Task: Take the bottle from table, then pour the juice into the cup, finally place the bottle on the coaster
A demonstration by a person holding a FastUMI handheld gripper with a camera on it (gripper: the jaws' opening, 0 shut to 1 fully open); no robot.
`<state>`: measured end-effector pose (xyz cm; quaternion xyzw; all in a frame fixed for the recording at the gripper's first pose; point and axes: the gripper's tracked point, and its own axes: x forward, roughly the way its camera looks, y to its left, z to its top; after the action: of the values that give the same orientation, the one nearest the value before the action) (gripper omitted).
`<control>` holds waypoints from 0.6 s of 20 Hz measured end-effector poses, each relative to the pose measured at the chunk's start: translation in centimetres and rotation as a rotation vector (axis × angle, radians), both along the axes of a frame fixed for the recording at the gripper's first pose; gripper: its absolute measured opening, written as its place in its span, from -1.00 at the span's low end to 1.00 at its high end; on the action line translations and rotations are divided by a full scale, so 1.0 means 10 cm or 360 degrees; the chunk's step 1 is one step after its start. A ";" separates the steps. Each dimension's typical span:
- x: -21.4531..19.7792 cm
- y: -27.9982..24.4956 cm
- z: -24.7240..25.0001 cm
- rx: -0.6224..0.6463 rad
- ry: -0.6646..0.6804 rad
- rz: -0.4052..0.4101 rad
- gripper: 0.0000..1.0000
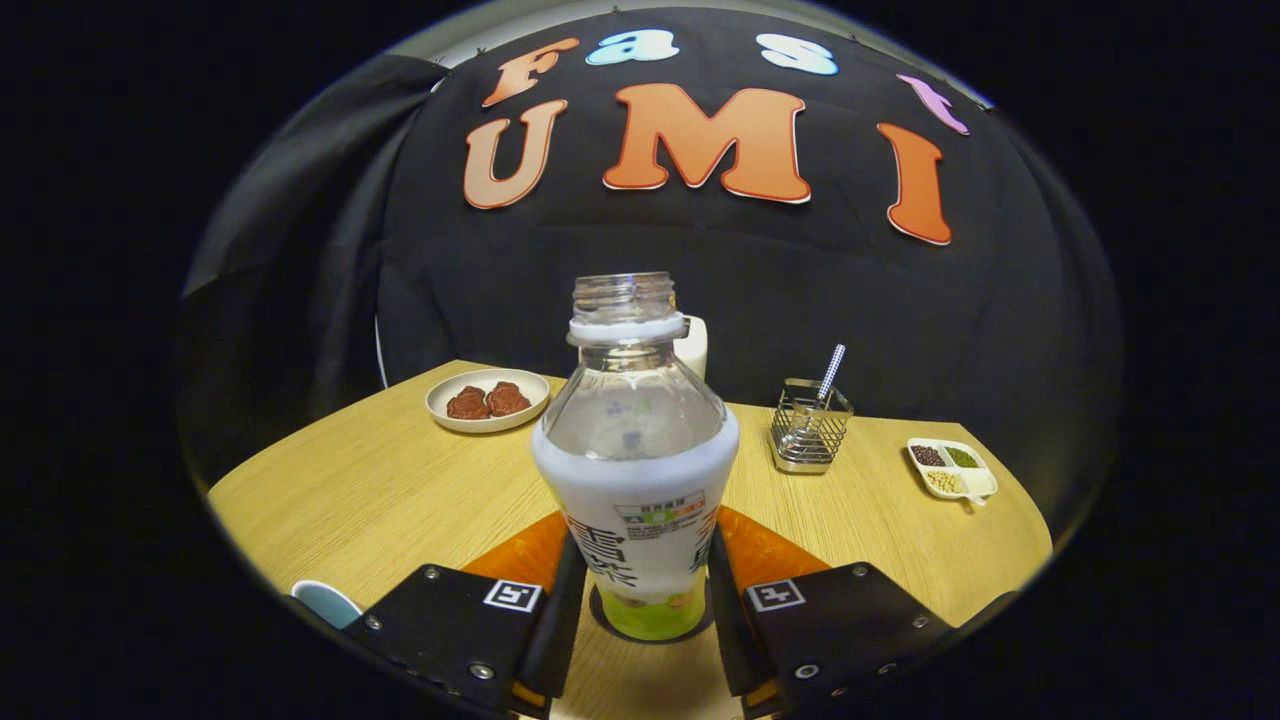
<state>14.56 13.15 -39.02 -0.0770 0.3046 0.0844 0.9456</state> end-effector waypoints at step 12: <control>0.02 0.02 -0.24 -0.0012 0.0022 -0.0010 0.28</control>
<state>14.78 13.30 -41.42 -0.0789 0.3117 0.0810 0.9434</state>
